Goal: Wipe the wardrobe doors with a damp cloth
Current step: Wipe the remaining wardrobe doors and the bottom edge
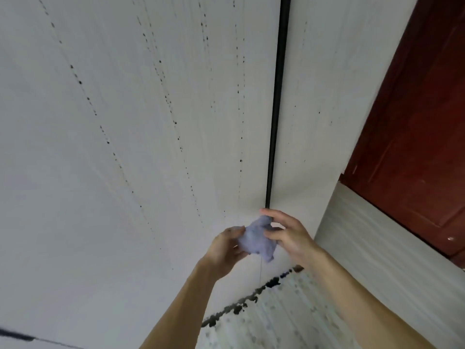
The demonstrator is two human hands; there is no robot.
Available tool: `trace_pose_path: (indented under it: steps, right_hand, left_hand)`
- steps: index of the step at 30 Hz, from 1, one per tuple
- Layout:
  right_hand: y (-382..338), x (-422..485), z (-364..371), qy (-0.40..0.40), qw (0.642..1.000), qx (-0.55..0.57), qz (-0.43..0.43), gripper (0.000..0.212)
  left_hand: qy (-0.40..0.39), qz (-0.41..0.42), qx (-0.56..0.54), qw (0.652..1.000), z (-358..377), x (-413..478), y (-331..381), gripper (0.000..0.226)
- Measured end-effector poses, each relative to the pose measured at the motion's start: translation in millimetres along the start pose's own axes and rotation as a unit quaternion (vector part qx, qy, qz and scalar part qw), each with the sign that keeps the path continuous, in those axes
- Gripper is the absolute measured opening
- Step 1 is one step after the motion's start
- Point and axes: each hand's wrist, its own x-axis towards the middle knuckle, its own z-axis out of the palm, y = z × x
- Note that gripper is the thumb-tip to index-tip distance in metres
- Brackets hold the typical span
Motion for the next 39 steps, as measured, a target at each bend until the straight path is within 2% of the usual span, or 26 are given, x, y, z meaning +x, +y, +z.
trace_pose_path:
  steps: [2, 4, 6, 8, 9, 11, 12, 13, 14, 15, 16, 18, 20, 22, 24, 27, 29, 31, 32, 34, 36, 39]
  right_hand:
    - [-3.5, 1.3, -14.2, -0.015, 0.998, -0.060, -0.023, 0.055]
    - [-2.7, 6.2, -23.9, -0.012, 0.988, -0.142, -0.061, 0.051]
    - [-2.6, 12.5, -28.3, -0.001, 0.950, -0.290, -0.114, 0.039]
    - [-6.4, 16.7, -30.8, -0.012, 0.904, -0.392, -0.170, 0.023]
    - [-9.0, 18.4, -30.1, -0.016, 0.887, -0.420, -0.193, 0.017]
    - [-18.0, 22.1, -25.0, -0.012, 0.860, -0.448, -0.245, 0.010]
    - [-23.3, 24.2, -22.4, -0.009, 0.859, -0.447, -0.249, 0.006]
    - [-31.7, 25.0, -15.9, -0.012, 0.871, -0.429, -0.239, 0.006]
    - [-39.9, 26.0, -10.3, -0.019, 0.894, -0.396, -0.209, 0.016]
    - [-47.1, 26.0, -7.4, -0.027, 0.923, -0.341, -0.173, 0.022]
    - [-57.2, 23.3, 0.2, -0.032, 0.951, -0.273, -0.143, 0.023]
    - [-68.8, 13.8, 16.4, -0.044, 0.992, -0.091, -0.069, 0.018]
    - [-69.4, 6.0, 29.2, -0.094, 0.993, 0.064, 0.030, 0.034]
    - [-72.1, -2.2, 45.0, -0.134, 0.985, 0.093, 0.062, 0.044]
    - [-74.6, -4.7, 54.5, -0.142, 0.987, 0.064, 0.049, 0.051]
    - [-85.2, -5.8, 72.4, -0.117, 0.992, 0.041, 0.007, 0.051]
    - [-97.7, -8.5, 87.5, -0.098, 0.993, 0.051, -0.041, 0.050]
    - [-108.9, -10.6, 95.3, -0.078, 0.989, 0.058, -0.109, 0.044]
    - [-116.6, -12.8, 99.1, -0.065, 0.986, 0.059, -0.144, 0.040]
    - [-135.3, -16.0, 104.2, -0.045, 0.979, 0.047, -0.193, 0.049]
    - [-154.7, -17.1, 107.1, -0.056, 0.974, 0.026, -0.219, 0.056]
    - [-181.7, -15.9, 108.2, -0.093, 0.963, -0.060, -0.247, 0.055]
  left_hand:
    - [0.041, 0.031, 0.062, 0.997, 10.2, 0.9, 3.0, 0.015]
    - [0.117, 0.067, 0.088, 0.987, 14.4, -2.7, 10.1, 0.033]
    - [0.130, 0.091, 0.115, 0.981, 11.4, -5.8, 19.7, 0.056]
    - [0.100, 0.106, 0.240, 0.960, 13.9, -12.6, 31.6, 0.059]
    - [0.106, 0.112, 0.341, 0.927, 17.1, -16.2, 37.4, 0.050]
    - [0.185, 0.146, 0.536, 0.810, 23.6, -24.9, 51.8, 0.026]
    - [0.218, 0.168, 0.584, 0.764, 25.0, -29.4, 58.4, 0.019]
    - [0.238, 0.186, 0.602, 0.739, 21.4, -34.3, 63.7, 0.015]
    - [0.244, 0.199, 0.601, 0.735, 17.4, -39.2, 69.1, 0.011]
    - [0.234, 0.200, 0.587, 0.749, 15.6, -42.4, 74.5, 0.010]
    - [0.216, 0.205, 0.548, 0.782, 11.0, -49.9, 81.5, 0.012]
    - [0.161, 0.201, 0.384, 0.887, 6.5, -65.0, 89.5, 0.019]
    - [0.134, 0.189, 0.239, 0.943, 4.2, -73.7, 92.5, 0.025]
    - [0.087, 0.170, 0.167, 0.967, -9.0, -86.0, 92.9, 0.040]
    - [0.021, 0.156, 0.195, 0.968, -20.3, -98.1, 91.5, 0.046]
    - [0.062, 0.170, 0.205, 0.962, -35.3, -119.7, 98.7, 0.064]
    - [0.101, 0.236, 0.233, 0.938, -43.0, -130.3, 113.7, 0.063]
    - [0.114, 0.320, 0.250, 0.907, -44.5, -138.9, 130.7, 0.039]
    - [0.111, 0.348, 0.255, 0.895, -42.1, -146.6, 141.0, 0.034]
    - [0.094, 0.370, 0.275, 0.882, -37.5, -162.2, 160.4, 0.057]
    - [0.049, 0.348, 0.311, 0.883, -33.4, -177.7, 175.5, 0.056]
    - [-0.003, 0.261, 0.273, 0.926, -28.6, -195.7, 198.2, 0.038]
